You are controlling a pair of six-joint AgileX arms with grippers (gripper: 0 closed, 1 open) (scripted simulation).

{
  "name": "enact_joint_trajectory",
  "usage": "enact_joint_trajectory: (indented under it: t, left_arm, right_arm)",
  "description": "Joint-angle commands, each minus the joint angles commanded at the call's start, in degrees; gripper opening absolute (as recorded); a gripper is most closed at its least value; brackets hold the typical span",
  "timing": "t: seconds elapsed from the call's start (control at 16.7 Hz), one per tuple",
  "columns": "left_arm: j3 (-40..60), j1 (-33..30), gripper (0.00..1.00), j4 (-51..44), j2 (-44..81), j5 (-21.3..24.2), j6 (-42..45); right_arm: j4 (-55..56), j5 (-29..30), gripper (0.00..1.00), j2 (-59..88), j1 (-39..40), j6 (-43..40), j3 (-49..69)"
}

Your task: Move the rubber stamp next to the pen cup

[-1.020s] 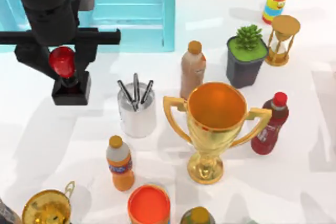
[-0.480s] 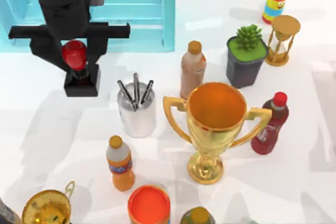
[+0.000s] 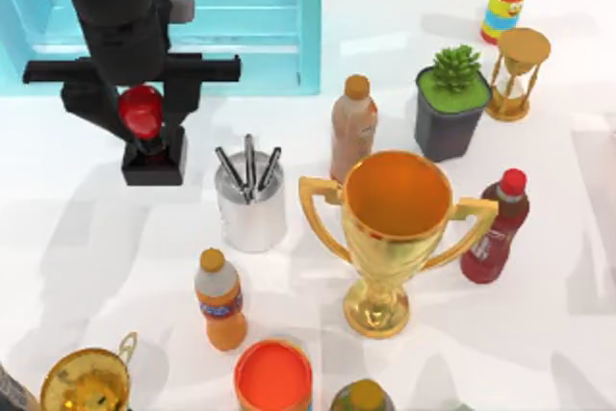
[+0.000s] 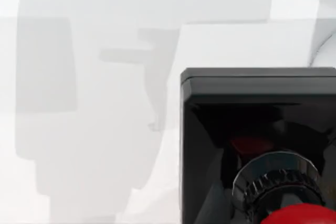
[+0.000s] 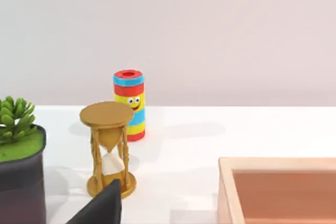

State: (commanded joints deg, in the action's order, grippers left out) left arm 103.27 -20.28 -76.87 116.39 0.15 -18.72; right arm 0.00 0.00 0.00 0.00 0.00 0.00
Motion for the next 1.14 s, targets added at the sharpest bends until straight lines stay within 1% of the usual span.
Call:
enact_joint_trajectory:
  t: [0.78, 0.84, 1.14]
  left_arm:
    - [0.00, 0.00, 0.98, 0.00, 0.00, 0.00, 0.00]
    - [0.00, 0.00, 1.00, 0.00, 0.00, 0.00, 0.00]
    - [0.00, 0.00, 1.00, 0.00, 0.00, 0.00, 0.00]
  right_arm:
    - [0.00, 0.00, 1.00, 0.00, 0.00, 0.00, 0.00]
    - [0.00, 0.00, 1.00, 0.00, 0.00, 0.00, 0.00]
    - [0.00, 0.00, 1.00, 0.00, 0.00, 0.00, 0.00]
